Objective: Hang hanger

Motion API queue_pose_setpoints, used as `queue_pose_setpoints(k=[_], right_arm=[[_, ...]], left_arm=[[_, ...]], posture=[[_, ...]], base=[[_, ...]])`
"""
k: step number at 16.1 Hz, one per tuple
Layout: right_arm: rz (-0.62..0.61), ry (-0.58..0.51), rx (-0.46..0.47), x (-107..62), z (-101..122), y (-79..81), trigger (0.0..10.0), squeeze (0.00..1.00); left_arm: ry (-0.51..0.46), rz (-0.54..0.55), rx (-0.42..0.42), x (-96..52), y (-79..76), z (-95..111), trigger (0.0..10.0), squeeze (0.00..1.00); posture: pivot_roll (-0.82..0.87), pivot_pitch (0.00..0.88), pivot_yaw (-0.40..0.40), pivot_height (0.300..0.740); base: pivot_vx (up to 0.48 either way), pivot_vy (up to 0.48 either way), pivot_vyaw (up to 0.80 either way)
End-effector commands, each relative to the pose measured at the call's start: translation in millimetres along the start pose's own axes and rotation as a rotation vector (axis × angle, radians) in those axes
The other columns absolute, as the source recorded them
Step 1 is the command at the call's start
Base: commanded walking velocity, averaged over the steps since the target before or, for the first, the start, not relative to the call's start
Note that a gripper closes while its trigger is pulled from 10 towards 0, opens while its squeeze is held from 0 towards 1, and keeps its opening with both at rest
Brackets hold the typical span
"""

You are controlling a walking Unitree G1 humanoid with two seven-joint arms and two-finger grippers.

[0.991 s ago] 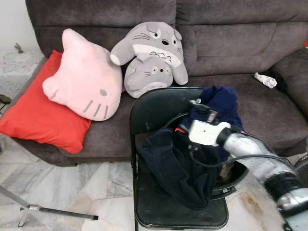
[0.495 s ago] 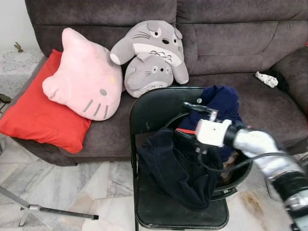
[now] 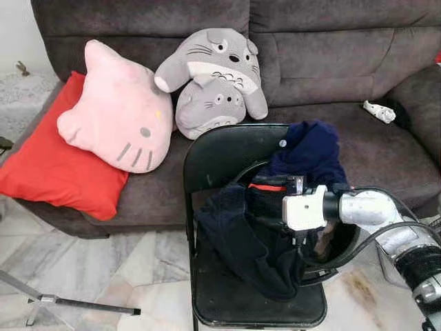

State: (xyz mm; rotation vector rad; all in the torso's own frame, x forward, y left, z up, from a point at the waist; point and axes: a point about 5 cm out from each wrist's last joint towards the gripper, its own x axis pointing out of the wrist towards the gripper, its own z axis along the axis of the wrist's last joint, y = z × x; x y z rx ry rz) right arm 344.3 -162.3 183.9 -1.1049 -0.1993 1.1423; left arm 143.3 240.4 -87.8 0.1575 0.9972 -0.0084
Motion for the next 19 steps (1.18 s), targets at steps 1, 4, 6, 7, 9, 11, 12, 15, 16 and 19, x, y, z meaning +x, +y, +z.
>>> queue_pose_setpoints(k=[1, 4, 6, 7, 9, 11, 12, 15, 16, 19], right_arm=[[0.031, 0.003, -0.02, 2.8, 1, 1.1, 10.0, 0.0], [0.085, 0.064, 0.036, 2.7, -11, 5.7, 10.0, 0.0], [0.072, 0.108, -0.013, 3.5, -15, 4.3, 10.0, 0.0], [0.059, 0.113, -0.034, 4.5, -15, 2.7, 10.0, 0.0], [0.008, 0.101, -0.055, 7.2, -11, -5.1, 10.0, 0.0], [-0.012, 0.107, -0.074, 8.0, -10, -10.8, 10.0, 0.0], [-0.016, 0.107, -0.074, 8.1, -10, -12.0, 10.0, 0.0], [-0.046, 0.108, -0.077, 10.0, -11, -14.1, 10.0, 0.0], [-0.053, 0.106, -0.075, 11.1, -11, -13.6, 10.0, 0.0], [-0.101, 0.079, -0.058, 15.8, -8, -15.4, 10.0, 0.0]], left_arm=[[0.044, -0.001, 0.009, -2.9, 0.0, -13, 10.0, 0.0], [0.046, -0.005, 0.012, -2.6, -0.3, -12, 10.0, 0.0], [0.049, -0.006, 0.017, -2.9, -0.2, -13, 10.0, 0.0], [0.048, -0.006, 0.018, -2.9, -0.2, -13, 10.0, 0.0], [0.047, -0.007, 0.019, -3.0, -0.5, -13, 10.0, 0.0], [0.045, -0.007, 0.017, -3.1, -0.9, -14, 10.0, 0.0], [0.045, -0.007, 0.017, -3.1, -1.1, -14, 10.0, 0.0], [0.048, -0.009, 0.013, -3.2, -1.7, -14, 10.0, 0.0], [0.049, -0.008, 0.012, -3.2, -1.8, -15, 10.0, 0.0], [0.048, -0.005, 0.009, -3.4, -1.5, -15, 10.0, 0.0]], posture=[[-0.08, 0.22, 0.049, 0.74], [-0.07, 0.218, 0.052, 0.74], [-0.08, 0.213, 0.053, 0.74], [-0.07, 0.211, 0.054, 0.74], [-0.07, 0.21, 0.052, 0.74], [-0.07, 0.208, 0.05, 0.74], [-0.07, 0.207, 0.049, 0.74], [-0.07, 0.208, 0.045, 0.74], [-0.06, 0.209, 0.044, 0.74], [-0.06, 0.209, 0.044, 0.74]], base=[[0.0, 0.0, 0.0], [0.0, 0.0, 0.0], [0.0, 0.0, 0.0], [0.0, 0.0, 0.0], [0.0, 0.0, 0.0], [0.0, 0.0, 0.0], [0.0, 0.0, 0.0], [0.0, 0.0, 0.0], [0.0, 0.0, 0.0], [0.0, 0.0, 0.0]])
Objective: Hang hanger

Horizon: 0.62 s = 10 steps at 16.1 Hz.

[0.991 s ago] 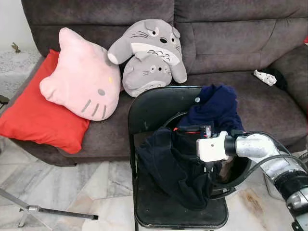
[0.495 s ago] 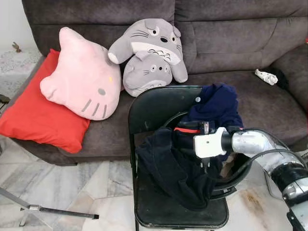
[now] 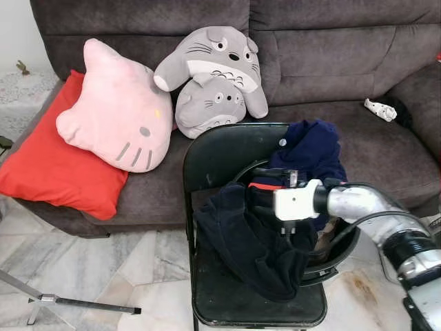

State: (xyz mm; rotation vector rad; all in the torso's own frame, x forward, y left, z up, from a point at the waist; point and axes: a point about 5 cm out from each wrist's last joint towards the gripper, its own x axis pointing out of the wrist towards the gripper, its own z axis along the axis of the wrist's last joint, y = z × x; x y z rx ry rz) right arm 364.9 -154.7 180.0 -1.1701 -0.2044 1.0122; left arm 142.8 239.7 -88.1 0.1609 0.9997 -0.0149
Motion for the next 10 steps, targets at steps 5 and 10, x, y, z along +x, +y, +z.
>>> queue_pose_setpoints(k=[5, 10], right_arm=[[-0.029, -0.006, -0.013, 3.7, 2.3, -4.1, 10.0, 0.0], [0.027, -0.006, 0.062, 5.5, -0.1, 1.4, 10.0, 0.0]], left_arm=[[0.046, 0.002, 0.0, -3.5, -0.5, -14.9, 10.0, 0.0], [0.048, 0.004, -0.003, -3.6, 0.0, -15.2, 10.0, 0.0]], posture=[[-0.05, 0.212, 0.043, 0.74], [-0.04, 0.219, 0.043, 0.74]], base=[[0.0, 0.0, 0.0], [0.0, 0.0, 0.0]])
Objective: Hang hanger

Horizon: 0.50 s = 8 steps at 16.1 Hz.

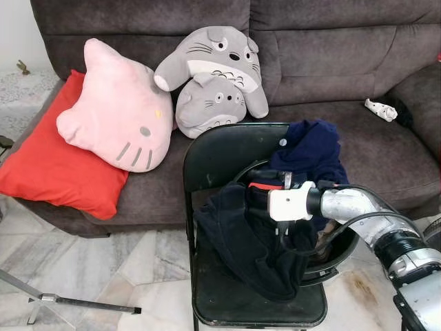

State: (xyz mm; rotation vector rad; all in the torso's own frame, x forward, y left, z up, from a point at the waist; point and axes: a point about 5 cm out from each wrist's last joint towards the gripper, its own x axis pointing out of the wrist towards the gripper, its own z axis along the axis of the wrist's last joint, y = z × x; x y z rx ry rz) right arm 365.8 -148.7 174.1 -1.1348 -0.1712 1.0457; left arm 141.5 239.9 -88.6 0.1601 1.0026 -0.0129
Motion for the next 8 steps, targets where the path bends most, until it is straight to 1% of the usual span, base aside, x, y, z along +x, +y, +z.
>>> queue_pose_setpoints(k=[1, 4, 8], right_arm=[[-0.001, 0.007, 0.006, -2.5, -1.2, -3.3, 10.0, 0.0], [-0.024, 0.0, 0.006, -2.8, -0.4, -6.5, 10.0, 0.0], [-0.057, -0.028, -0.022, 6.3, 8.7, -11.0, 10.0, 0.0]], left_arm=[[0.044, 0.004, -0.002, -3.2, 0.0, -13.9, 10.0, 0.0], [0.044, 0.004, -0.002, -3.3, -0.1, -14.1, 10.0, 0.0], [0.043, 0.008, -0.006, -3.5, 0.4, -14.4, 10.0, 0.0]], posture=[[-0.04, 0.219, 0.043, 0.74], [-0.05, 0.221, 0.042, 0.74], [-0.03, 0.228, 0.041, 0.74]], base=[[0.0, 0.0, 0.0], [0.0, 0.0, 0.0], [0.0, 0.0, 0.0]])
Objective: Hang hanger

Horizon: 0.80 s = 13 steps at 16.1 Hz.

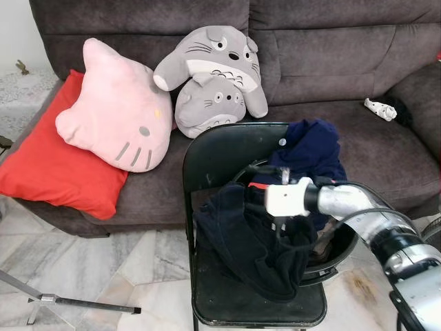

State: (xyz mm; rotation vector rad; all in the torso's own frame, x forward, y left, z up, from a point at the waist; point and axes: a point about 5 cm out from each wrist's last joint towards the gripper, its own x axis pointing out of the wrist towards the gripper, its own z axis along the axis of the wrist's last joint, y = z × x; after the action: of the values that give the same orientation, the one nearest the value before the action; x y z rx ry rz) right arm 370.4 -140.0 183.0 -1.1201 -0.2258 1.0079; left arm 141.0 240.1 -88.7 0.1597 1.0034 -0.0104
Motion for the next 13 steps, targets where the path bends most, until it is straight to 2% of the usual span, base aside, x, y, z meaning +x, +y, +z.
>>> queue_pose_setpoints(k=[1, 6, 12, 13], right_arm=[[-0.002, -0.008, -0.009, 2.3, 2.5, -1.6, 10.0, 0.0], [0.042, 0.007, 0.013, 5.6, 0.6, 5.1, 10.0, 0.0], [0.053, 0.019, 0.013, 3.4, -1.6, 5.7, 10.0, 0.0], [0.08, 0.005, 0.027, -3.8, -3.4, 4.5, 10.0, 0.0]], left_arm=[[0.043, 0.008, -0.005, -3.3, 0.4, -14.0, 10.0, 0.0], [0.043, 0.012, -0.014, -3.4, 0.5, -14.2, 10.0, 0.0], [0.044, 0.012, -0.015, -3.3, 0.5, -14.2, 10.0, 0.0], [0.043, 0.01, -0.014, -3.2, 0.3, -13.6, 10.0, 0.0]], posture=[[-0.03, 0.23, 0.04, 0.74], [-0.02, 0.239, 0.037, 0.74], [-0.02, 0.242, 0.038, 0.74], [-0.04, 0.248, 0.039, 0.74]], base=[[0.0, 0.0, 0.0], [0.0, 0.0, 0.0], [0.0, 0.0, 0.0], [0.0, 0.0, 0.0]])
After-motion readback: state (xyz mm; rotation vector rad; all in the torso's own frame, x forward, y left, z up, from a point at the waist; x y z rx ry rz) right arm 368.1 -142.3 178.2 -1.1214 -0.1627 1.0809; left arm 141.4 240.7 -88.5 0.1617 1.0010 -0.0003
